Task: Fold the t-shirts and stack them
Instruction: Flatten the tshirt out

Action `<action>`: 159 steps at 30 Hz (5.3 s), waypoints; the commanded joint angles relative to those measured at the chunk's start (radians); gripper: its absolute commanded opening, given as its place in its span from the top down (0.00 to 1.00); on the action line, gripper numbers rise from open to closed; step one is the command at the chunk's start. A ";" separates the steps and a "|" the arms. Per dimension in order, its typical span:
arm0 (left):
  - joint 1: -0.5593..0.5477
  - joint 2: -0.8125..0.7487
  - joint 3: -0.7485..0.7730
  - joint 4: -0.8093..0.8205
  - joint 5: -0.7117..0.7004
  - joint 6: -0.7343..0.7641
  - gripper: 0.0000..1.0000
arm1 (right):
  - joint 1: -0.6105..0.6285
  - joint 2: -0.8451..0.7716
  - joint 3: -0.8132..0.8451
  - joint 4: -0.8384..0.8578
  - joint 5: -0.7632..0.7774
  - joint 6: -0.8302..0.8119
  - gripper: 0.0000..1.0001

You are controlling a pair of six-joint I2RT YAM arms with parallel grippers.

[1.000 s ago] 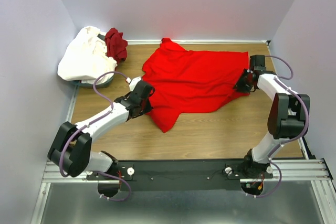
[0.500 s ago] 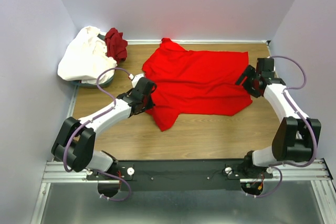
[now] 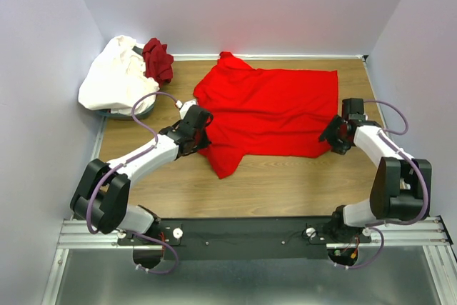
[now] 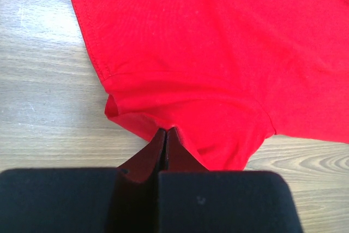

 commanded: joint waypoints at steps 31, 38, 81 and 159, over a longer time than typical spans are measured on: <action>0.047 -0.039 -0.012 0.019 0.016 0.047 1.00 | 0.123 0.383 0.453 -0.041 0.048 -0.032 0.94; 0.056 -0.016 0.007 0.019 0.026 0.063 1.00 | 0.212 0.526 0.574 -0.064 0.069 -0.009 0.86; 0.057 0.015 0.030 0.007 0.039 0.080 1.00 | 0.105 0.508 0.525 -0.052 0.096 -0.087 0.59; 0.059 -0.016 0.057 -0.030 0.023 0.083 1.00 | 0.082 0.364 0.534 -0.075 0.025 -0.139 1.00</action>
